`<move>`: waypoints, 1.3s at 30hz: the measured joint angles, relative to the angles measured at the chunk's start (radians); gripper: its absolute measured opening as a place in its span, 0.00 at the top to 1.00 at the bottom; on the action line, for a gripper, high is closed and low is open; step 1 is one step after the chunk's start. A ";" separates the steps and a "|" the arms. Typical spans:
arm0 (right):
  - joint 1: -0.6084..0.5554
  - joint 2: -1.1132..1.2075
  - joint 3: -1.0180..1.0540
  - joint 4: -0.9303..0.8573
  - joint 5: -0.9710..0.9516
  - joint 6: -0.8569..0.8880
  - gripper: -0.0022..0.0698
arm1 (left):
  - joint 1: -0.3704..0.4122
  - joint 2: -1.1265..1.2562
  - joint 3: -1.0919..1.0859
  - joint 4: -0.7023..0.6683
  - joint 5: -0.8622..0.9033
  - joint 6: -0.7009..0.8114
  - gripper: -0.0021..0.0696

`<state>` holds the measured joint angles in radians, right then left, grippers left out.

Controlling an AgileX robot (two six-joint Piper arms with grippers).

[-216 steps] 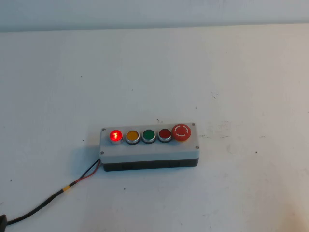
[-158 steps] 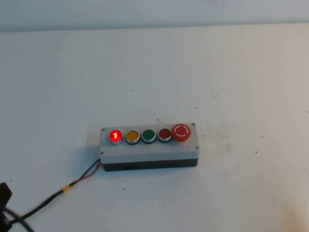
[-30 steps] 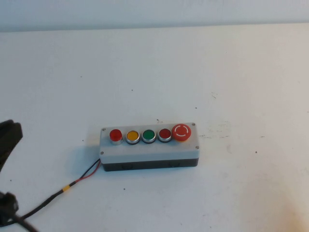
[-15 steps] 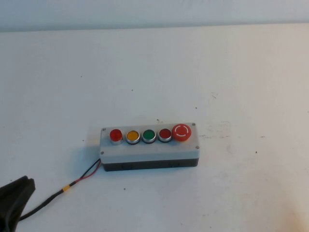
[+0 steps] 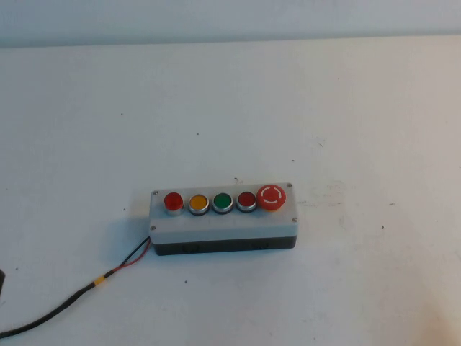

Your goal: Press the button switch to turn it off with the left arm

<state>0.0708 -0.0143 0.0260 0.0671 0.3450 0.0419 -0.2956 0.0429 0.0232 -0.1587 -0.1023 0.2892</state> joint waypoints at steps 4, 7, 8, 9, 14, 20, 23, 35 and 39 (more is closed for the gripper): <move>0.000 0.000 0.000 0.000 0.000 0.000 0.99 | 0.071 -0.050 0.002 0.034 0.164 -0.052 0.97; 0.000 0.000 0.000 0.000 0.000 0.000 0.99 | 0.096 -0.052 0.002 0.052 0.323 -0.096 0.97; 0.000 0.000 0.000 0.000 0.000 0.000 0.99 | 0.100 -0.052 0.002 0.055 0.366 -0.103 0.97; 0.000 0.000 0.000 0.000 0.000 0.000 0.99 | 0.102 -0.052 0.002 0.062 0.416 -0.110 0.97; 0.000 0.000 0.000 0.000 0.000 0.000 0.99 | 0.102 -0.054 0.002 0.072 0.490 -0.121 0.97; 0.000 0.000 0.000 0.000 0.000 0.000 0.99 | 0.102 -0.054 0.002 0.074 0.490 -0.121 0.97; 0.000 0.000 0.000 0.000 0.000 0.000 0.99 | 0.102 -0.054 0.002 0.075 0.490 -0.121 0.97; 0.000 0.000 0.000 0.000 0.000 0.000 0.99 | 0.102 -0.054 0.002 0.075 0.492 -0.123 0.97; 0.000 0.000 0.000 0.000 0.000 0.000 0.99 | 0.102 -0.054 0.002 0.075 0.492 -0.123 0.97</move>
<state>0.0708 -0.0143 0.0260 0.0671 0.3450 0.0419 -0.1938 -0.0114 0.0254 -0.0832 0.3895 0.1663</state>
